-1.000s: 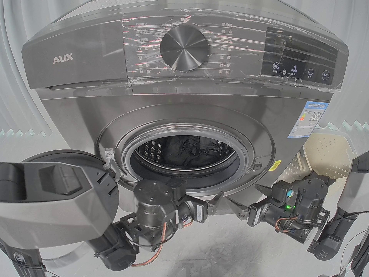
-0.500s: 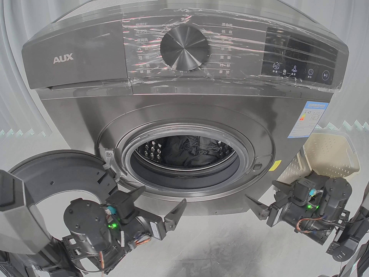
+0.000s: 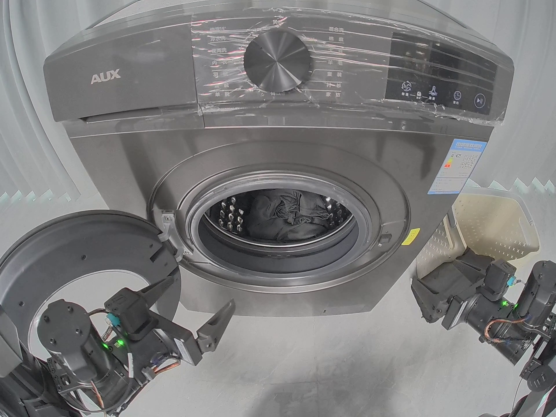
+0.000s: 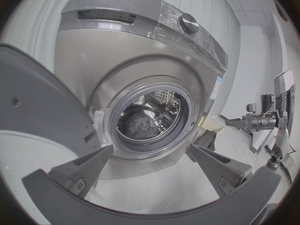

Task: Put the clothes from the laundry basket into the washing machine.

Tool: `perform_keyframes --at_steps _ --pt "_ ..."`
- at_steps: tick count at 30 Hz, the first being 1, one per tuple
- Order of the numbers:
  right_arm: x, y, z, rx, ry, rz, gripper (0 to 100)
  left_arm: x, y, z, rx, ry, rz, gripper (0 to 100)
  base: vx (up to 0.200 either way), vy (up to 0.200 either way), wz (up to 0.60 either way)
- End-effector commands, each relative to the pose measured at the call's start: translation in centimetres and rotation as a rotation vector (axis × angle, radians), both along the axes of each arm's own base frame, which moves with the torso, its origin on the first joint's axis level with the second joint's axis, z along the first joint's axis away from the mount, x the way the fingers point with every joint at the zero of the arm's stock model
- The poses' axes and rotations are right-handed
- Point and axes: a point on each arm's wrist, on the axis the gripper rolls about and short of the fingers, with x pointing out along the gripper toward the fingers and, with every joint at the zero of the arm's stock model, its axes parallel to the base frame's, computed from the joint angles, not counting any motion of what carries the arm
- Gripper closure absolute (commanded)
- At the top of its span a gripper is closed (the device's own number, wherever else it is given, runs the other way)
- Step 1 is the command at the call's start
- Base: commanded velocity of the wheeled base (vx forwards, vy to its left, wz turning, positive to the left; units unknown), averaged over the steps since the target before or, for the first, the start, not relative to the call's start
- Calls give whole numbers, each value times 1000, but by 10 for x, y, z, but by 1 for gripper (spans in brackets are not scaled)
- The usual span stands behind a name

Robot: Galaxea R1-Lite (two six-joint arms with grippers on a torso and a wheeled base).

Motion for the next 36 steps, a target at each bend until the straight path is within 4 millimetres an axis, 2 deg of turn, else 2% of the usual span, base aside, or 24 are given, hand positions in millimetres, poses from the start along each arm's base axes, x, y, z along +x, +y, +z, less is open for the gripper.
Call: perform_keyframes --at_steps 1,4,6,13,18,19,20,22,24,27,36 --pt "-16 -10 7 6 0 -5 0 -9 18 7 7 -35 27 0 -200 0 0" --pt "-17 -10 8 4 6 -3 0 -10 19 8 2 -38 26 0 -200 0 0" --pt "-32 -19 6 -31 75 -1 0 -14 24 14 -6 -58 38 0 -200 0 0" --pt "-69 -43 11 -45 91 -16 0 -25 35 23 -14 -65 43 0 -200 0 0" --pt "-98 -62 4 -63 130 -52 0 -43 51 28 0 -51 41 0 -200 0 0" --pt "-98 -62 4 -63 130 -52 0 -43 51 28 0 -51 41 0 0 0 0" --pt "-113 -73 1 -59 108 -96 0 -52 61 29 8 -40 47 0 0 0 0" --pt "-119 -76 0 -54 88 -116 0 -55 66 30 10 -34 61 0 0 0 0" --pt "-133 -84 -3 -41 38 -164 0 -63 79 26 36 4 104 0 0 0 0" --pt "-152 -92 -12 -51 -6 -222 0 -82 95 21 48 17 108 0 0 0 0" --pt "-171 -96 -25 -40 -65 -362 0 -113 125 7 30 30 246 0 0 0 0"
